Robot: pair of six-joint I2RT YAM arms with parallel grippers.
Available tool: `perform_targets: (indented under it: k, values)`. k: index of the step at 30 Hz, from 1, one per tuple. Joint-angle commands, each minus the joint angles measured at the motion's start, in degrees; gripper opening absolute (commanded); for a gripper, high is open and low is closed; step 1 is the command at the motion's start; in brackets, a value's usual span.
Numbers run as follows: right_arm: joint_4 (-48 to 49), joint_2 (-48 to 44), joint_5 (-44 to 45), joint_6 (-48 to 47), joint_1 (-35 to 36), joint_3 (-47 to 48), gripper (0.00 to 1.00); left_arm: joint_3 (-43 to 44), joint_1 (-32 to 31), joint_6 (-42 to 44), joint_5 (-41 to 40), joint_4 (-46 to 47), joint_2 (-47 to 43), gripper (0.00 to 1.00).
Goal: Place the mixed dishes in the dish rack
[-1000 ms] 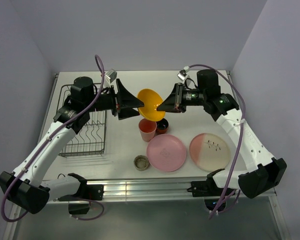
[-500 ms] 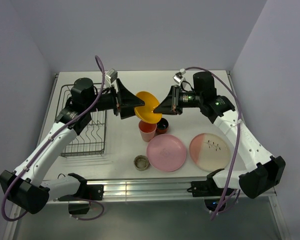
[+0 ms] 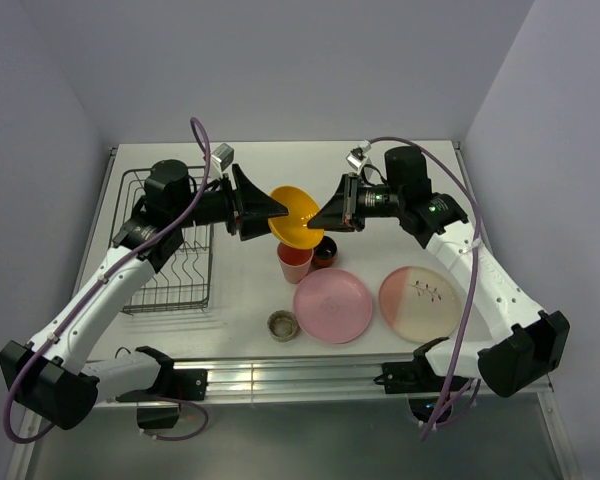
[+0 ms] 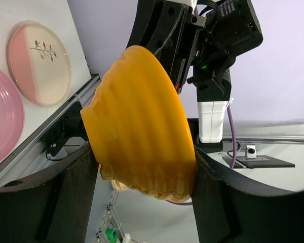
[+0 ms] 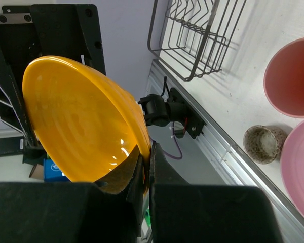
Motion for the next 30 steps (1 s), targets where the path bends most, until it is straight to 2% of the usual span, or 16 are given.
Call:
perform_targets:
  k: [1, 5, 11, 13, 14, 28, 30]
  values:
    - [3.60, 0.61, -1.02, -1.30, 0.46, 0.17, 0.00, 0.46, -0.48, -0.53, 0.88, 2.48, -1.84, 0.00]
    - [1.59, 1.84, 0.20, -2.88, 0.46, 2.45, 0.01, 2.47, -0.40, 2.18, -0.70, -1.47, -1.49, 0.00]
    - [-3.25, 3.60, 3.37, -6.84, 0.55, 6.85, 0.13, 5.21, -0.48, 7.11, -4.13, -10.35, -1.13, 0.00]
    - [-3.87, 3.86, 3.98, -7.37, 0.55, 7.46, 0.15, 4.77, -0.40, 7.20, -4.66, -10.71, -1.39, 0.00]
    - [-4.22, 4.12, 4.08, -7.63, 0.55, 7.73, 0.21, 4.51, -0.40, 7.12, -4.75, -10.63, -1.74, 0.00]
    - [-3.17, 4.83, 2.93, -8.07, 0.55, 7.47, 0.35, 2.05, -0.40, 5.36, -5.19, -8.43, -3.07, 0.00]
    - [-3.17, 4.65, 3.02, -8.33, 0.64, 7.55, 0.41, 2.05, -0.40, 5.80, -5.36, -8.95, -3.07, 0.00]
